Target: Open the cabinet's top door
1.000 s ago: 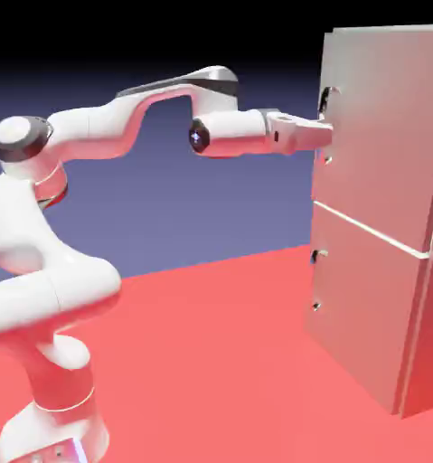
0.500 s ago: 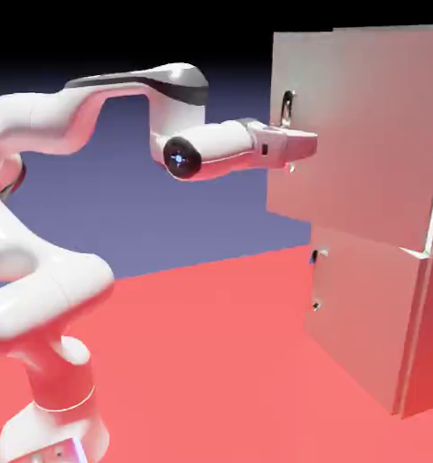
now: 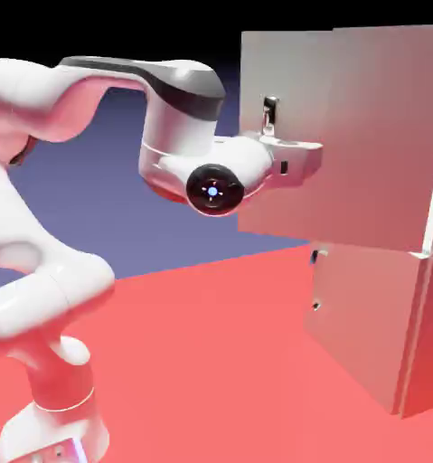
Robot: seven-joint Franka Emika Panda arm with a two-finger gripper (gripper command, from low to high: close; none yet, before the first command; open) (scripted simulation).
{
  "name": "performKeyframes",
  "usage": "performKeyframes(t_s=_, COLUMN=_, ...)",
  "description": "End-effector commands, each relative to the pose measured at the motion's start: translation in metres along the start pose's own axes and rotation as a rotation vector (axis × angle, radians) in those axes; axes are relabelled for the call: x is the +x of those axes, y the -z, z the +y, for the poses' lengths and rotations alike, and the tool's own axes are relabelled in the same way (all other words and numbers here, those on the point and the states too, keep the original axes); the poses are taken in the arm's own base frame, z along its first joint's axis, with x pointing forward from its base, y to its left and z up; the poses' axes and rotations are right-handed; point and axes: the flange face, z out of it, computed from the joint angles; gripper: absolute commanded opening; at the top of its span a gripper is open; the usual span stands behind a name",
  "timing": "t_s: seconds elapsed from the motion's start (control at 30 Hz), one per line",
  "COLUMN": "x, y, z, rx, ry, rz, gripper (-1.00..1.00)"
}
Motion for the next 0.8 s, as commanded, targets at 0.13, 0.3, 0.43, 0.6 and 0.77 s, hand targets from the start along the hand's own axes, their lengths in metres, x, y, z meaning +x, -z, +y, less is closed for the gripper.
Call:
performKeyframes(t_s=0.13, x=0.017, y=0.039, z=0.017, rx=0.101, ry=0.0, rz=-0.101, gripper=-1.0)
performKeyframes(t_s=0.3, x=0.037, y=0.073, z=0.037, rx=0.199, ry=0.0, rz=-0.199, gripper=-1.0)
performKeyframes(t_s=0.43, x=0.054, y=0.096, z=0.054, rx=0.274, ry=0.0, rz=-0.274, gripper=-1.0)
performKeyframes(t_s=0.6, x=0.075, y=0.119, z=0.075, rx=0.358, ry=0.0, rz=-0.358, gripper=-1.0)
performKeyframes(t_s=0.77, x=0.09, y=0.132, z=0.09, rx=0.415, ry=0.0, rz=-0.415, gripper=1.0)
